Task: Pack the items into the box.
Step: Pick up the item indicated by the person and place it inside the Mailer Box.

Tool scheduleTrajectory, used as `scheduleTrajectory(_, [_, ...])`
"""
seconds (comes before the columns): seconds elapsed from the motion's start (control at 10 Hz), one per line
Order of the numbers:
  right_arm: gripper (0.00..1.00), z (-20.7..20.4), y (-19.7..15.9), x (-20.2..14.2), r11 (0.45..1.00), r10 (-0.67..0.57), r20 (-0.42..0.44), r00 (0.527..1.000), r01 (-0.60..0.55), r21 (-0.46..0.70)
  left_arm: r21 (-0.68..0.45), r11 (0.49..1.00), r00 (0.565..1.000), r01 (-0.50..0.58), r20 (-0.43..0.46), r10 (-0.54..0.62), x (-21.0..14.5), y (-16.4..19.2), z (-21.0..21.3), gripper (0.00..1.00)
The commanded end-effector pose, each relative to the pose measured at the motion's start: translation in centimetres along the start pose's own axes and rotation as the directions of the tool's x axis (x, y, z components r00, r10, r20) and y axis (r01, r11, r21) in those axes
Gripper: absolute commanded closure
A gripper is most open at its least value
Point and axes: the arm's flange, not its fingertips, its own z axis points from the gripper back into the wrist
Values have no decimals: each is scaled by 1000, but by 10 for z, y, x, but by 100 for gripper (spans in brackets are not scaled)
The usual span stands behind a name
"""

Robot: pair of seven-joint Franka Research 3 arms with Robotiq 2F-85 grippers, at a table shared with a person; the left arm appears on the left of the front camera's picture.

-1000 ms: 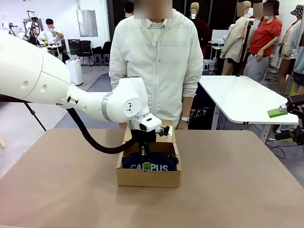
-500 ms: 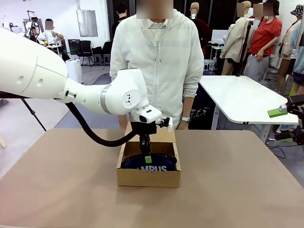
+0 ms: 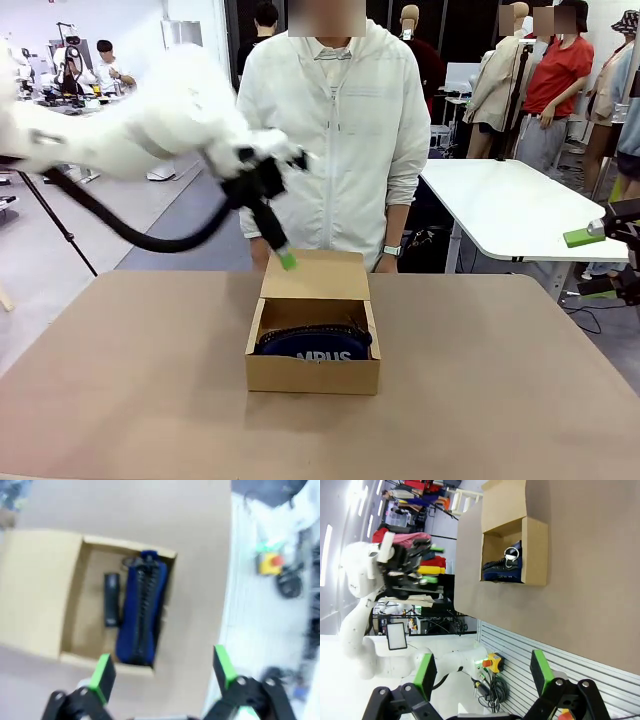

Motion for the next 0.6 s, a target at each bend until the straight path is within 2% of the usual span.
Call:
scheduleTrajectory(0.0, [0, 2, 0, -1, 1000, 6, -8, 1000, -6, -13, -146, 920, 909, -364, 159, 385, -106, -12, 65, 0])
scheduleTrajectory(0.1, [0, 2, 0, -1, 1000, 6, -8, 1000, -6, -13, -280, 854, 819, -438, 268, 507, -172, -18, 108, 0])
scheduleTrajectory(0.2, [0, 2, 0, -1, 1000, 6, -8, 1000, -6, -13, -385, 784, 702, -486, 361, 613, -232, -26, 134, 0])
scheduleTrajectory(0.3, [0, 2, 0, -1, 1000, 6, -8, 1000, -6, -13, -500, 725, 589, -473, 433, 683, -285, -39, 144, 0])
scheduleTrajectory(0.4, [0, 2, 0, -1, 1000, 6, -8, 1000, -6, -13, -557, 616, 409, -557, 462, 787, -334, -51, 142, 0])
scheduleTrajectory(0.5, [0, 2, 0, -1, 1000, 6, -8, 1000, -6, -13, -623, 608, 335, -492, 508, 793, -370, -68, 132, 0])
